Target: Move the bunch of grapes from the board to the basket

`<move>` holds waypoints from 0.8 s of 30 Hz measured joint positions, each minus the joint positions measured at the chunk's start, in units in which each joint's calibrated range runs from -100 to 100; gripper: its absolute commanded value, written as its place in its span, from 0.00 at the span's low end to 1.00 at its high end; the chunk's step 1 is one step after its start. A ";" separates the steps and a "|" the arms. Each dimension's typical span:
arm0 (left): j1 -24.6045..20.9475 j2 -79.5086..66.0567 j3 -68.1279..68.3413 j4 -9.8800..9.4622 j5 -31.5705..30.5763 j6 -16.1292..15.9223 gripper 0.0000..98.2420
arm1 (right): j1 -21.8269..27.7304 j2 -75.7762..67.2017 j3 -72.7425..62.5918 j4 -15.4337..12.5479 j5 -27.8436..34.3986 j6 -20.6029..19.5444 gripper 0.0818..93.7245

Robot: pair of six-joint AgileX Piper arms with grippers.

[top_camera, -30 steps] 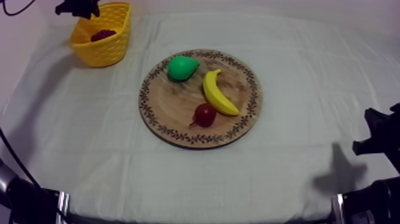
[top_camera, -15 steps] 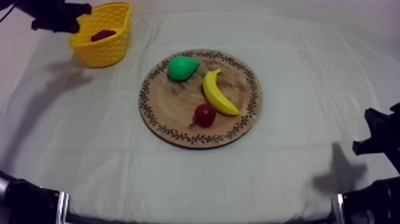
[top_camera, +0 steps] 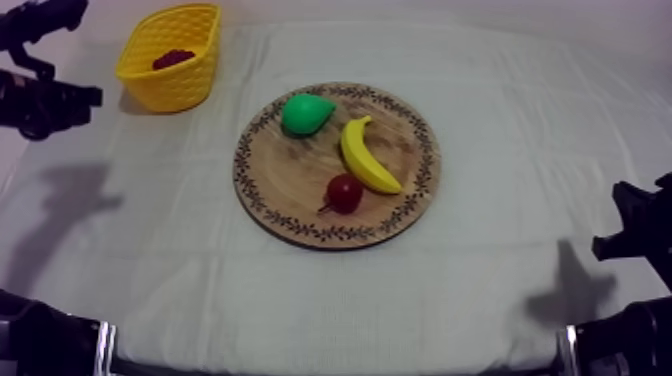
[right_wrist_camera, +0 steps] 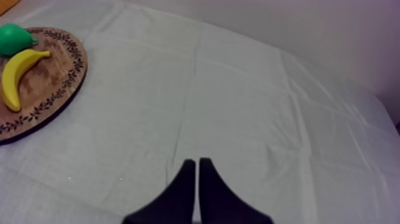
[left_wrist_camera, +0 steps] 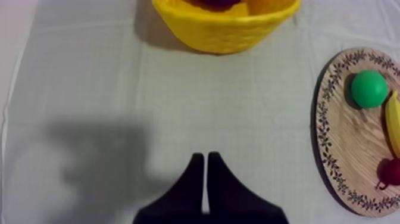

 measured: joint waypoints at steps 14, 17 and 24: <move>-0.48 -24.65 22.14 0.47 -9.59 -0.66 0.00 | 0.00 0.00 0.00 0.00 0.00 0.00 0.00; -1.06 -30.62 26.89 0.52 -11.47 -0.89 0.00 | 0.00 0.00 0.00 0.00 0.00 0.00 0.00; -1.76 -43.33 35.71 0.52 -16.76 -1.89 0.00 | 0.00 0.00 0.00 0.00 0.00 0.00 0.00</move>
